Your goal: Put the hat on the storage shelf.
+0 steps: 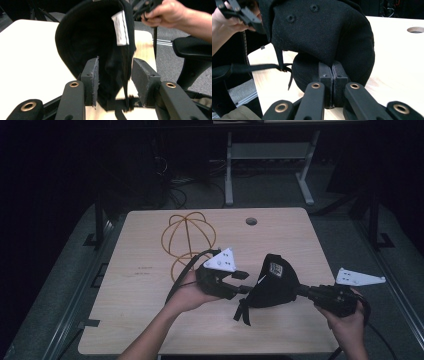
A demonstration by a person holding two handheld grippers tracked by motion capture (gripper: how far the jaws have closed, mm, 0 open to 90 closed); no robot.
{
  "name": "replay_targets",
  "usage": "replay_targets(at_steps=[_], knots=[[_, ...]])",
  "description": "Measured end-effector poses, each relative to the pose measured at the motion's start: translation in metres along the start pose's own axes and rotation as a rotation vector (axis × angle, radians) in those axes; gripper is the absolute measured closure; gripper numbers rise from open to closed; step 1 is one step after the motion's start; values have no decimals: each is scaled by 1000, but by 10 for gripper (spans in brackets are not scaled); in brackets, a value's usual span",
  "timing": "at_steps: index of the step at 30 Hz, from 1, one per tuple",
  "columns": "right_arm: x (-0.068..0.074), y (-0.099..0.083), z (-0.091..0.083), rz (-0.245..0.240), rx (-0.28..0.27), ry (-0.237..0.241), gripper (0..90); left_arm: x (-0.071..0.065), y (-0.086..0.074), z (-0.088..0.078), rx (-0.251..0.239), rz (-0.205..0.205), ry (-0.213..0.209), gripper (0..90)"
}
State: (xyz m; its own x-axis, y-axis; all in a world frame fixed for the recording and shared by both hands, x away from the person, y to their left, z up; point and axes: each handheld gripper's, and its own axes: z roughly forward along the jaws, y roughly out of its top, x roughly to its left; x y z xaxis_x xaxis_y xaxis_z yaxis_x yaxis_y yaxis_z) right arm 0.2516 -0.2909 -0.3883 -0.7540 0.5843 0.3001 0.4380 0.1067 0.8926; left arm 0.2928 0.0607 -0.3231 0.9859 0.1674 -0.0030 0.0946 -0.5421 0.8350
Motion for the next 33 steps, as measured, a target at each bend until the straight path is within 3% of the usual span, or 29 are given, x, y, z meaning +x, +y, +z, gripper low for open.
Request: replay_targets(at_steps=[8,14,21,33], knots=[[-1,14,2,24,28,-4,886,-2,-21,-6,14,0,21,565],[-3,23,4,43,40,7,887,-1,-40,-11,6,-29,38,560],[-5,36,8,69,60,23,886,-3,-60,-13,40,-40,54,549],[-3,68,12,55,74,22,886,-6,-90,-10,49,-67,61,512]])
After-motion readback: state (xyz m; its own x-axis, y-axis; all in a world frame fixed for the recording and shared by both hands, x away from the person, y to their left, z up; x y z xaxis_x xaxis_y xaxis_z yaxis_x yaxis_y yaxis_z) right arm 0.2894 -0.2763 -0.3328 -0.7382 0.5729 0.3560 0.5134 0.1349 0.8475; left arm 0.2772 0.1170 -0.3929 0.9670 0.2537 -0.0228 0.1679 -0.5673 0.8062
